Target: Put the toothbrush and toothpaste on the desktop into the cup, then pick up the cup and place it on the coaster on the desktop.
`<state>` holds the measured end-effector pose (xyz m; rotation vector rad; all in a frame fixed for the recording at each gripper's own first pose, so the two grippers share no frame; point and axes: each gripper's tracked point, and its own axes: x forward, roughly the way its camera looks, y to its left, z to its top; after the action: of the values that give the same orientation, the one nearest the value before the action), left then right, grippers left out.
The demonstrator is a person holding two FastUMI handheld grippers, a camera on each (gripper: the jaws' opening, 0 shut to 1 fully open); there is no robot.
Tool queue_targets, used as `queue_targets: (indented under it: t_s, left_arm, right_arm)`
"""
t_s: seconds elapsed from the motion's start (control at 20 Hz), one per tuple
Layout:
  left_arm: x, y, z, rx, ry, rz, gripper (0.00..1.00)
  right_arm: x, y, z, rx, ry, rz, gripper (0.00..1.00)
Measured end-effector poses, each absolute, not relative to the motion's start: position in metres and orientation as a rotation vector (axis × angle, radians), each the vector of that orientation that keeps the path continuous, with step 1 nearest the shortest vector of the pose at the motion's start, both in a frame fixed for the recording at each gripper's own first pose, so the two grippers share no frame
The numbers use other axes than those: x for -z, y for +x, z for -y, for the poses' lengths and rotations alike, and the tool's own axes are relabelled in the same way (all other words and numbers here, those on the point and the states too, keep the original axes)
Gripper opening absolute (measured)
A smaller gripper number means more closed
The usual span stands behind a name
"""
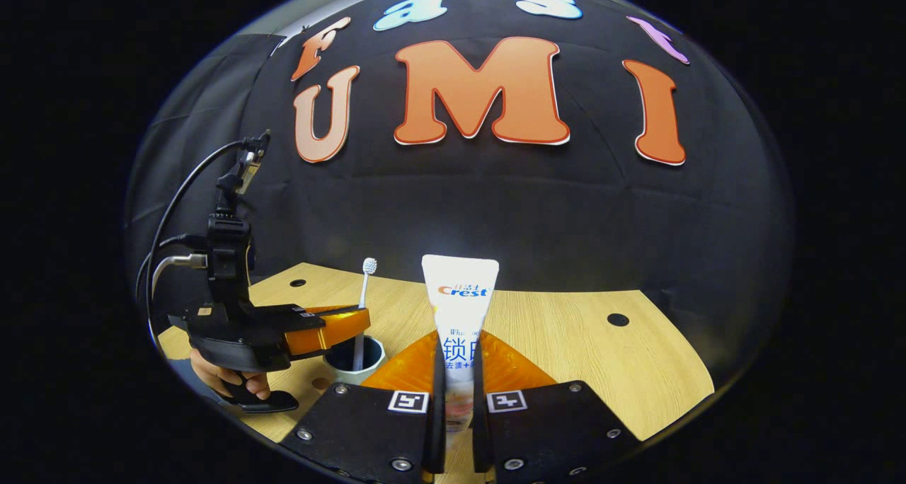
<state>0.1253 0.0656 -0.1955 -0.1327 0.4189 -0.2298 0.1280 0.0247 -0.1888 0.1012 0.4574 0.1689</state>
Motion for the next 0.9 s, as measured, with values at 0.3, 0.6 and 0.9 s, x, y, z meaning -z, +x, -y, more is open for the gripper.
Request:
queue_targets:
  t_s: [0.3,0.6,0.9]
  left_arm:
    - [0.214,0.124,-0.064,0.217,-0.091,-0.469,0.06]
    - [0.214,0.123,-0.059,0.202,-0.032,-0.476,0.08]
    - [0.213,0.121,-0.050,0.234,-0.015,-0.487,0.14]
  right_arm:
    - [0.194,0.124,-0.025,-0.165,0.098,-0.464,0.16]
    - [0.199,0.117,-0.027,-0.167,0.096,-0.477,0.16]
    - [0.198,0.113,-0.025,-0.168,0.099,-0.479,0.16]
